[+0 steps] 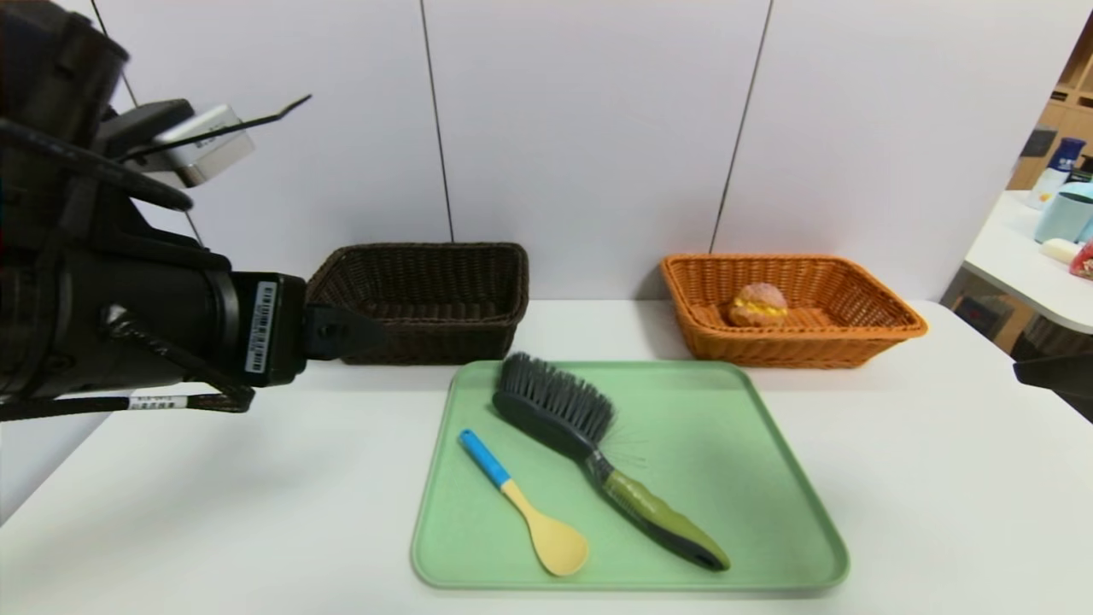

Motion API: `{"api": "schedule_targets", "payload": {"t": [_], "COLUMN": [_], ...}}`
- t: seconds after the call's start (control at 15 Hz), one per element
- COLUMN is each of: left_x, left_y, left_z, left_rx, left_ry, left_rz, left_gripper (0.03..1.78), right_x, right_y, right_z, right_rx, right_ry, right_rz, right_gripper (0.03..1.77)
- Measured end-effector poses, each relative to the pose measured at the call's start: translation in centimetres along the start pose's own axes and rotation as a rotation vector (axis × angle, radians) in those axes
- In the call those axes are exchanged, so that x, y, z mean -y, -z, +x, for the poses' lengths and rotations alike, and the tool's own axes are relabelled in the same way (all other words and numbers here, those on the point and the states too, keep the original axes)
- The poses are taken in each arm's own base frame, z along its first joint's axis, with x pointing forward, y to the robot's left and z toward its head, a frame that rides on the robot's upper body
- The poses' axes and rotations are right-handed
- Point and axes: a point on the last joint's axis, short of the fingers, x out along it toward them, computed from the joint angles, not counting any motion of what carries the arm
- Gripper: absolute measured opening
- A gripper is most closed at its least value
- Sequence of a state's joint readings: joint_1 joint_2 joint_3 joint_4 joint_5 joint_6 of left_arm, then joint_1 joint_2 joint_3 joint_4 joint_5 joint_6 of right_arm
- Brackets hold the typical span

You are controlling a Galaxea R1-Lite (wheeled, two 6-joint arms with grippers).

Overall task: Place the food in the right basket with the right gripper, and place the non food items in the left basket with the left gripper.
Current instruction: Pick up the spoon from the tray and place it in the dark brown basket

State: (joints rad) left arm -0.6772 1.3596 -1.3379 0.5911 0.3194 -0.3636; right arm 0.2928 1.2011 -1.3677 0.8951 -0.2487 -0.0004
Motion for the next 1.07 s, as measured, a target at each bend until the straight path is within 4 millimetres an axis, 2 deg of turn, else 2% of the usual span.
{"api": "schedule_targets", "payload": {"t": [0.27,0.6,0.8,1.07], "left_x": [2.2,5.2,7.6,9.8], "left_y": [-0.3,0.5,0.8,2.3], "left_z": [3.8,8.9,10.7,12.3], "left_rx": [-0.078,-0.286,-0.413,-0.497], "left_ry": [-0.090,-0.186,-0.169,-0.170], "left_rz": [-0.051,-0.109,-0.231,-0.272], "left_gripper": [1.69,1.69,1.69,1.69], "right_x": [-0.1,0.1,0.1,0.1], "right_y": [0.2,0.1,0.2,0.3], "right_z": [0.6,1.1,1.3,1.4], "right_rx": [-0.027,-0.046,-0.057,-0.061], "right_ry": [0.003,0.020,0.020,0.022], "right_rz": [-0.005,0.006,0.005,0.005], "right_gripper": [1.69,1.69,1.69,1.69]}}
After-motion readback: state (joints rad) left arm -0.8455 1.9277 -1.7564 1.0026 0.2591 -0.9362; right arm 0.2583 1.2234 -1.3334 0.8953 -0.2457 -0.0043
